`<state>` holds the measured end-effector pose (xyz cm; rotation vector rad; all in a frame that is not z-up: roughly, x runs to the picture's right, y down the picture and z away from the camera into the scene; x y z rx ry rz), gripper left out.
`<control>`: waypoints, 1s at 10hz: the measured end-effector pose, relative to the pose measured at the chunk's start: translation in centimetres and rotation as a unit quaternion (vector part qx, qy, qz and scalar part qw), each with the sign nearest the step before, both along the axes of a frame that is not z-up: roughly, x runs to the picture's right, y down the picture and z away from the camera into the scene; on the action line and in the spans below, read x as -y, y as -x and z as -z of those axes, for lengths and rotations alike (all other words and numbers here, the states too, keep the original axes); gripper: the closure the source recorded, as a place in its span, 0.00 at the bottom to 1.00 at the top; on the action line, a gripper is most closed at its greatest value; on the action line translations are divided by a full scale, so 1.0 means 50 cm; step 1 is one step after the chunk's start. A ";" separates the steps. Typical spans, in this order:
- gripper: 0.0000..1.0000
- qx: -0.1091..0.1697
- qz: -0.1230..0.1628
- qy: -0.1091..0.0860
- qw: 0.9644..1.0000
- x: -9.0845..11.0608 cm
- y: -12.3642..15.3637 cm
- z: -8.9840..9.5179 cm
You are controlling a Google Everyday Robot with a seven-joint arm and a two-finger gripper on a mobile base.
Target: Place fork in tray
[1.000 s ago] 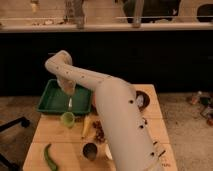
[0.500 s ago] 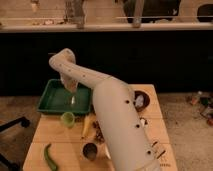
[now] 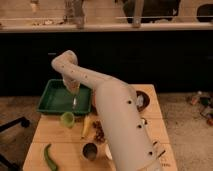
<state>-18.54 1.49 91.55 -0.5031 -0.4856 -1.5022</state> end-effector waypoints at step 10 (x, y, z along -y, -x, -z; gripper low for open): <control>0.96 -0.001 -0.002 0.000 1.000 0.000 -0.005 0.000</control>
